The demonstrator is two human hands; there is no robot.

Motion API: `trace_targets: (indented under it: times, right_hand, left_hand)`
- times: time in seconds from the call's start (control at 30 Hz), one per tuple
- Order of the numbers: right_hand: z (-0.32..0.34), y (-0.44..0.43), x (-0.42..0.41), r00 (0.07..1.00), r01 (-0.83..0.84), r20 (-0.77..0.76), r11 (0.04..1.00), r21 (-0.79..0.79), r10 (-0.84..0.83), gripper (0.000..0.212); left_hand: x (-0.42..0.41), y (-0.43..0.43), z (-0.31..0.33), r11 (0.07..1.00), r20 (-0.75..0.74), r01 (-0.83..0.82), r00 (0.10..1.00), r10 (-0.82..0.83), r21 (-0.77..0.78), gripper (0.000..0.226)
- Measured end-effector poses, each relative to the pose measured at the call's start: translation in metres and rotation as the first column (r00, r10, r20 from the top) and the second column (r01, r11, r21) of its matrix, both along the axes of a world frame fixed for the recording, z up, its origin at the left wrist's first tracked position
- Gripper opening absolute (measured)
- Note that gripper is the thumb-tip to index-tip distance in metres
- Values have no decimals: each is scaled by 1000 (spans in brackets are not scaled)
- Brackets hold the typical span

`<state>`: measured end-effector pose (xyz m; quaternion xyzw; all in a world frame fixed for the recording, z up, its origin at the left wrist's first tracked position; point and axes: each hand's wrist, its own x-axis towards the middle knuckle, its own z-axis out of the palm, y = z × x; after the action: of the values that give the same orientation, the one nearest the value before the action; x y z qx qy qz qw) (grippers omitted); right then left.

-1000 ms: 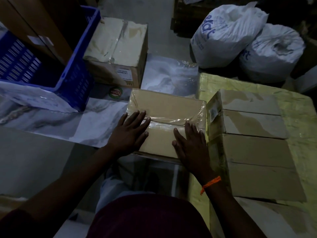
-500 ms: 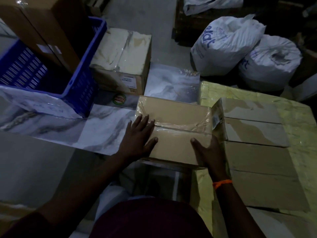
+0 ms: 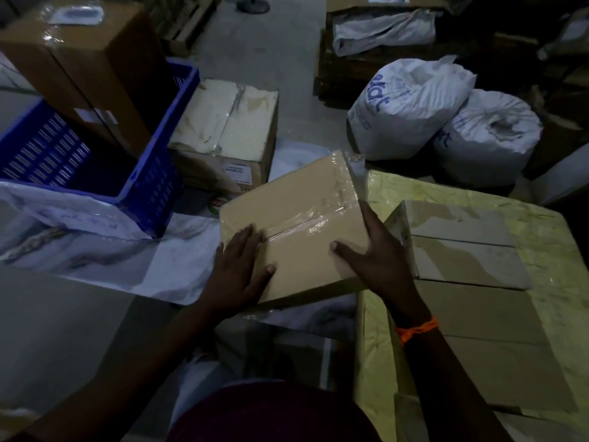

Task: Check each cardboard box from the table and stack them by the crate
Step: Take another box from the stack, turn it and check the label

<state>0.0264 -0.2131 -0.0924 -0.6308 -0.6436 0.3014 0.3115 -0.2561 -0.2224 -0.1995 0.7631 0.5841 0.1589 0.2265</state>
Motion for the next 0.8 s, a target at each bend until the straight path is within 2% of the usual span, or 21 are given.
trace_targets:
  times: [0.13,0.2,0.23,0.3,0.4,0.53,0.6,0.7,0.8]
  right_hand:
    - [12,6,-27,989,-112,96,994,-1,111,89]
    - [15,9,-37,973,-199,118,980,-14,199,92]
    - [15,11,-42,964,-236,120,972,-20,236,94]
    - [14,16,-53,953,-285,99,958,-29,287,97]
    - [10,22,-65,954,-288,84,958,8,286,97]
    - [12,28,-77,979,-188,100,977,105,178,83]
    - [11,28,-81,991,-124,61,981,146,117,73]
    - [11,25,-81,996,-87,-11,980,181,91,63]
    - [16,20,-77,996,-88,0,962,257,91,59]
  left_hand:
    - [-14,19,35,992,176,70,980,-88,106,90]
    - [-14,34,57,987,215,61,972,-92,148,98]
    - [-13,42,67,991,209,27,976,-54,128,106]
    - [-13,55,77,992,151,-125,981,121,13,127]
    - [-20,66,71,927,127,-329,927,354,-179,149]
    - [-31,80,66,919,212,-366,896,390,-147,142]
    - [-32,81,72,914,262,-381,876,404,-139,137]
    - [-27,71,89,909,317,-398,852,417,-126,137]
    - [-22,58,95,890,348,-438,821,452,-124,139]
